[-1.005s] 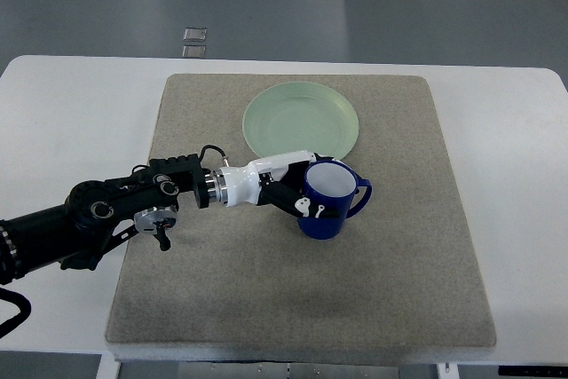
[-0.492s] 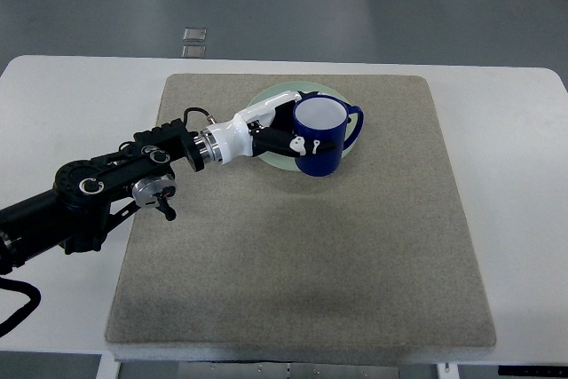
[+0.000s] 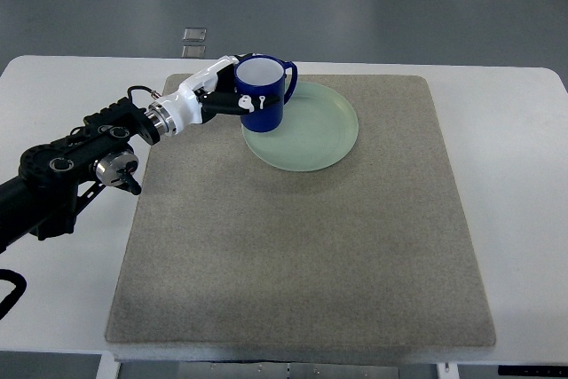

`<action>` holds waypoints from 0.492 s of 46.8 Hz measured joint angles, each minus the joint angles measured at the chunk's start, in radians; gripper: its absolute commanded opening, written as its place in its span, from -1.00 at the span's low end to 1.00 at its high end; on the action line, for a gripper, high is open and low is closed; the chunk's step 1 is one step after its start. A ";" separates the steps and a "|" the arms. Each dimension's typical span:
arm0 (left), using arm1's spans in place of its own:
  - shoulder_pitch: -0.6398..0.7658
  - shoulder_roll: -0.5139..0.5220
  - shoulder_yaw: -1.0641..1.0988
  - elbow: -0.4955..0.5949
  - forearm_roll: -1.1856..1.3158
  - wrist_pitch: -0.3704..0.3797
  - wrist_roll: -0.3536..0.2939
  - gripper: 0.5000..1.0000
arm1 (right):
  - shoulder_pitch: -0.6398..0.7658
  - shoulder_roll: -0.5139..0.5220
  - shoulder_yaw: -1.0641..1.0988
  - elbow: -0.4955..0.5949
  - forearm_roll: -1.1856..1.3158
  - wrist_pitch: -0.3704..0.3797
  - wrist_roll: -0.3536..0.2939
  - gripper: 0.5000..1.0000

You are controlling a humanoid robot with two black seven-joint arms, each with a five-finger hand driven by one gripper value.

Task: Place cup left of plate with left hand
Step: 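Lift the mug and carry it past the plate toward the left arm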

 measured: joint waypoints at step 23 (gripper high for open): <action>0.014 0.057 -0.003 0.150 -0.002 0.001 -0.100 -0.42 | 0.000 0.000 0.000 0.000 0.000 0.000 0.000 0.73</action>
